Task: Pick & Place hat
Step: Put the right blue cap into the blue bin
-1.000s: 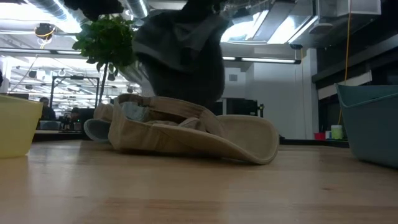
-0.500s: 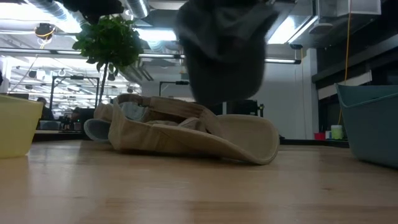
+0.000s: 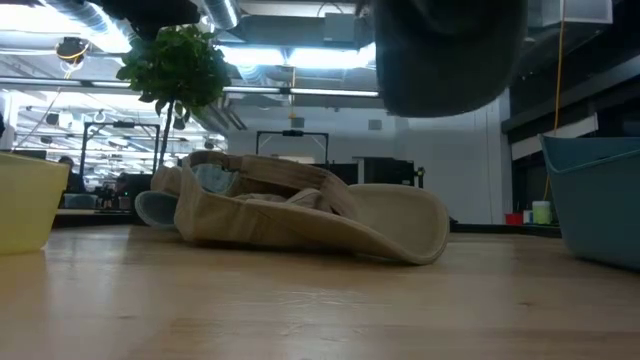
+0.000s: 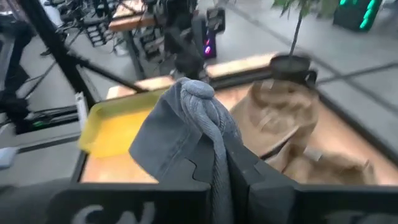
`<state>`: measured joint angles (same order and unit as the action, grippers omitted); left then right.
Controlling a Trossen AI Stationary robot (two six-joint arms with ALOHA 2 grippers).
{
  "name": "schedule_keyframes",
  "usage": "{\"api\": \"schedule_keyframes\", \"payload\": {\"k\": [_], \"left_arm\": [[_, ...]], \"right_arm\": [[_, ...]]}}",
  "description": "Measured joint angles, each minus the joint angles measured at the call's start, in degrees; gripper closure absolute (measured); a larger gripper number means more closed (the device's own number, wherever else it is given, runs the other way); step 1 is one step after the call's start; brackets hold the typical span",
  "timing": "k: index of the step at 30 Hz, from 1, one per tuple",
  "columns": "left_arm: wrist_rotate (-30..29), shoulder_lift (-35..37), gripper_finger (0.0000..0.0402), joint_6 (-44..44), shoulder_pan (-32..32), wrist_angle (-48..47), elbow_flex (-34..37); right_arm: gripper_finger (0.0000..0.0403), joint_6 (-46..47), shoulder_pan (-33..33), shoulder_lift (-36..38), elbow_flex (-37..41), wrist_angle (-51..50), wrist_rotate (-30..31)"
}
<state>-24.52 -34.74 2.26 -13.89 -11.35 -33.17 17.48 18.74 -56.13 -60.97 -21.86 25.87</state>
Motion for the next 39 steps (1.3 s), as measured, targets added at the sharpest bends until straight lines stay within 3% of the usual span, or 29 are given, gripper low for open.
{"api": "schedule_keyframes", "payload": {"k": [8,22,27,31,34,39], "left_arm": [[-2.0,0.0,0.0329,0.0,0.0,0.0,0.0],[-1.0,0.0,0.0329,-4.86,0.0,-0.02,0.02],[-1.31,0.0,0.0329,-1.11,0.13,-0.6,0.02],[8.43,-0.09,0.0329,-1.72,0.1,-7.04,0.24],[9.11,0.37,0.0329,1.74,0.47,-4.13,0.11],[11.35,0.62,0.0329,-0.63,0.33,-0.68,0.48]], "right_arm": [[0.0388,9.19,0.66,3.46,0.0,-9.31,-4.97],[0.0387,4.46,0.66,3.29,0.0,-8.64,-4.9],[0.0387,0.98,0.65,3.27,0.0,-8.05,-2.9],[0.0387,-0.16,0.64,3.25,0.0,-7.76,-1.99],[0.0387,0.22,0.64,3.21,0.0,-7.76,-2.47],[0.0387,-0.16,0.64,2.66,0.07,-7.69,-2.91]]}}
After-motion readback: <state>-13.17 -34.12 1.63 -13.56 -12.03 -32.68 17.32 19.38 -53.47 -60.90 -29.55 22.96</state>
